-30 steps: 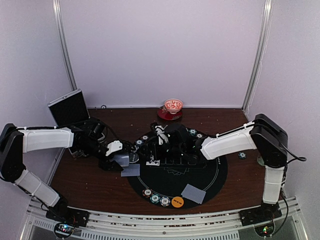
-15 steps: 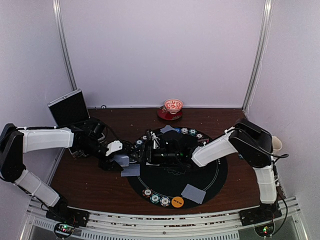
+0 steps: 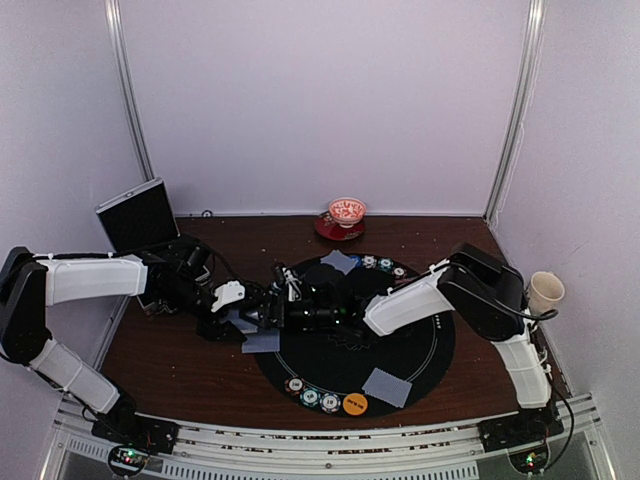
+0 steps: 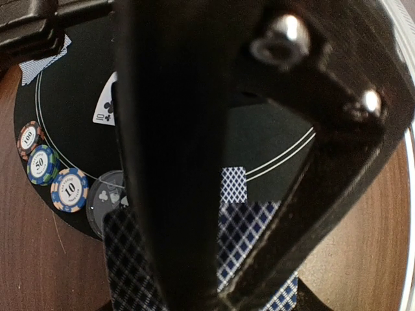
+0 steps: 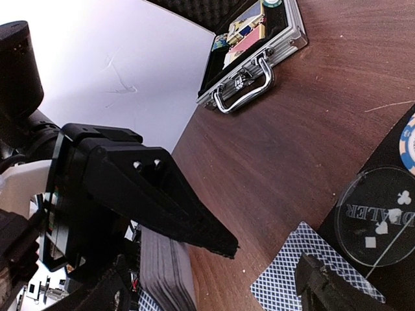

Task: Distribute texas hold em gaming equipment
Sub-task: Pick up the poker card from the face-down deck piles.

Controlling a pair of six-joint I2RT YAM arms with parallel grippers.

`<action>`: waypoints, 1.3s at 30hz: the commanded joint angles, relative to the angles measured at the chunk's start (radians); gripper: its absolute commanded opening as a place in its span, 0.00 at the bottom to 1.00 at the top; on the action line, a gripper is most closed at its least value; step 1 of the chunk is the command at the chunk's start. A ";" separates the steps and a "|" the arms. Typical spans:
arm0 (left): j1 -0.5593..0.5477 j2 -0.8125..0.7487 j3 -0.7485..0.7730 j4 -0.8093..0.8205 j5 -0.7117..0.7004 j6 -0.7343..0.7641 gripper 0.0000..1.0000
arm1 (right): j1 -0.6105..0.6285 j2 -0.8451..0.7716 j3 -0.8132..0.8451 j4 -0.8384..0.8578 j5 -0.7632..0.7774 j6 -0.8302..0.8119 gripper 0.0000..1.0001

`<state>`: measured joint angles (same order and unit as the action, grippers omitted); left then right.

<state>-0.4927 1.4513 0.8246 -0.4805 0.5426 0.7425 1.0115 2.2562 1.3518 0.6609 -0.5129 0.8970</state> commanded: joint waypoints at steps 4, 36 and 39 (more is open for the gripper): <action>-0.001 -0.014 -0.002 0.015 0.025 0.007 0.58 | 0.009 0.041 0.081 -0.122 0.035 -0.017 0.83; -0.001 -0.002 0.001 0.015 0.020 0.005 0.58 | -0.001 -0.176 -0.089 -0.218 0.168 -0.098 0.02; 0.000 -0.005 0.001 0.015 0.020 0.005 0.58 | 0.003 -0.215 -0.110 -0.239 0.188 -0.118 0.00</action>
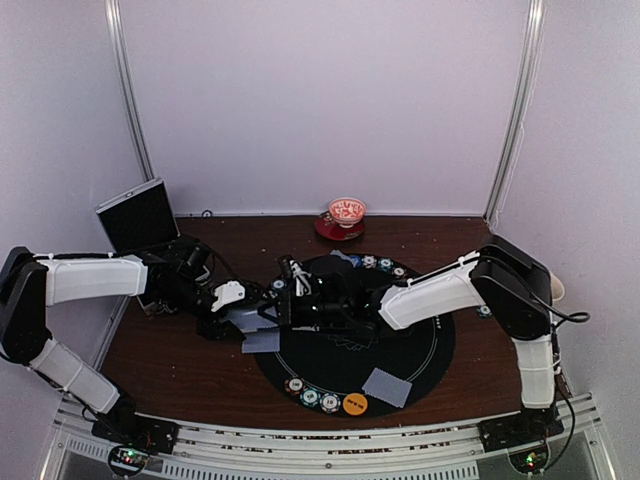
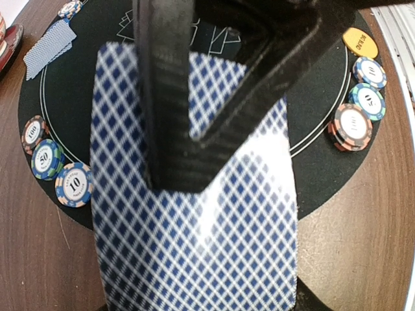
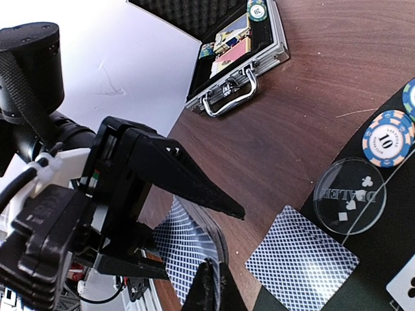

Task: Distribute texas hold em gaming equipment
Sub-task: Pick up the poker card from the face-down deck piles.

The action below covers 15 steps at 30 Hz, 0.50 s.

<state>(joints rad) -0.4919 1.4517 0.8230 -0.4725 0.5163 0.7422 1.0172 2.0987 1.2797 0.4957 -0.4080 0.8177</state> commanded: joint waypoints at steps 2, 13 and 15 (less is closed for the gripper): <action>-0.002 -0.007 0.002 0.007 0.047 0.006 0.58 | -0.004 -0.088 -0.051 -0.093 0.105 -0.060 0.00; -0.002 -0.010 0.002 0.008 0.048 0.005 0.58 | -0.049 -0.287 -0.150 -0.232 0.228 -0.130 0.00; -0.002 -0.008 0.002 0.008 0.048 0.006 0.58 | -0.065 -0.307 -0.179 -0.238 0.229 -0.119 0.00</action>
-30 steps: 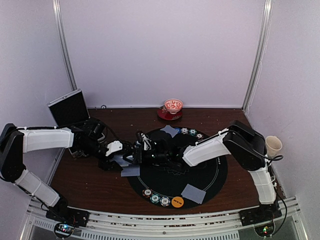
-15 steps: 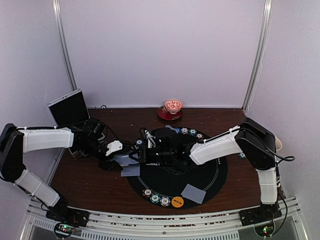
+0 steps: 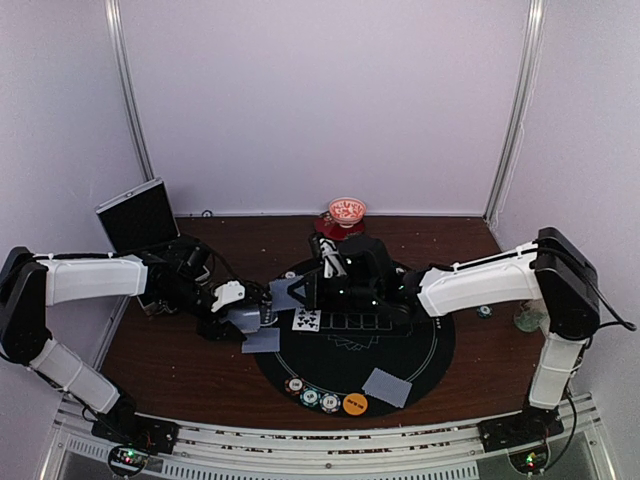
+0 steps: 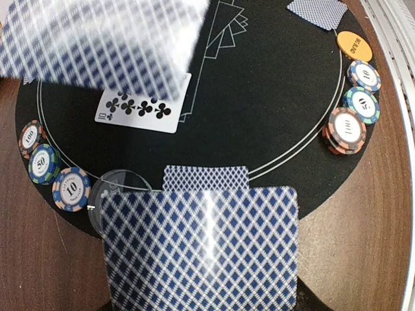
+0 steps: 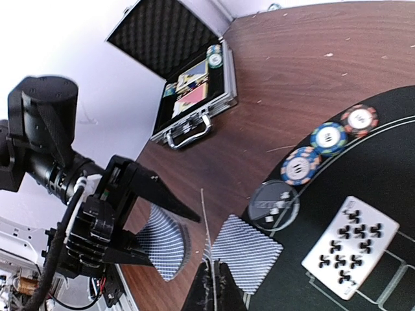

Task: Distribute texas hold em gaming equipment
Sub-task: Pick up the poker card from the face-down deck piles, then flop the poker card into the community card area.

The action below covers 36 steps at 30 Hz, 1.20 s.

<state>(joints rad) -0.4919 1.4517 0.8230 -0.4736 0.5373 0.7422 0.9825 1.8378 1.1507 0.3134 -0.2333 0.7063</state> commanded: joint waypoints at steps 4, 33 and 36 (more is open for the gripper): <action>-0.002 -0.009 0.002 0.009 0.027 0.005 0.58 | -0.069 -0.054 -0.091 -0.057 0.038 0.023 0.00; -0.002 -0.009 0.002 0.008 0.026 0.006 0.58 | -0.294 0.101 -0.191 0.023 -0.268 0.113 0.00; -0.001 -0.008 0.001 0.009 0.025 0.006 0.58 | -0.295 0.131 -0.180 0.028 -0.280 0.121 0.00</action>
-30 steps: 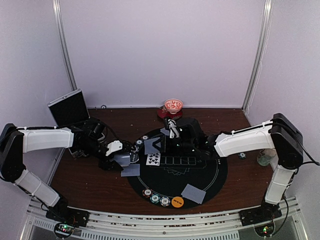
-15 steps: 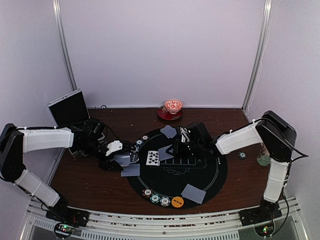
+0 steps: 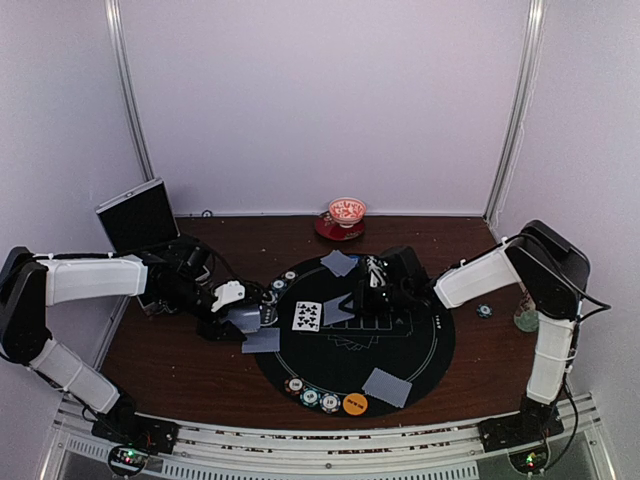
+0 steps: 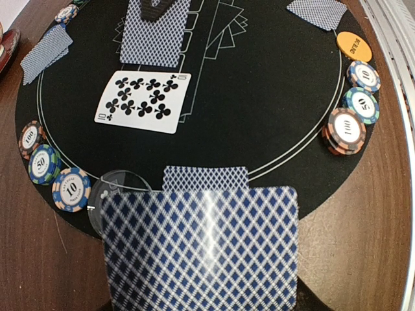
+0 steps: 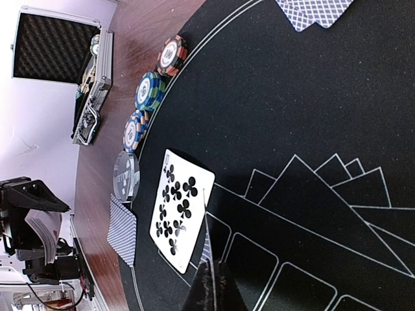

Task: Distribute texas hold em gaming equipment
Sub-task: Flop the poker card into the community card area.

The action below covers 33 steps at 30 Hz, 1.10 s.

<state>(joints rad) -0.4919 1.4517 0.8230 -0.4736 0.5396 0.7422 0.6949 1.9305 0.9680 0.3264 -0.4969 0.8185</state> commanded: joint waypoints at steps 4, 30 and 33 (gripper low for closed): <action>-0.001 -0.010 0.001 0.008 0.022 0.006 0.58 | -0.008 0.079 0.018 0.037 -0.031 0.028 0.00; -0.001 -0.010 0.001 0.009 0.023 0.006 0.58 | 0.048 0.085 0.052 0.037 0.019 0.049 0.00; -0.002 -0.008 0.002 0.009 0.023 0.006 0.58 | 0.053 0.070 0.061 0.006 0.037 0.032 0.00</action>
<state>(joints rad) -0.4919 1.4517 0.8227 -0.4736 0.5392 0.7422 0.7357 2.0331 1.0035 0.3767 -0.5022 0.8688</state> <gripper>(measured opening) 0.582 0.007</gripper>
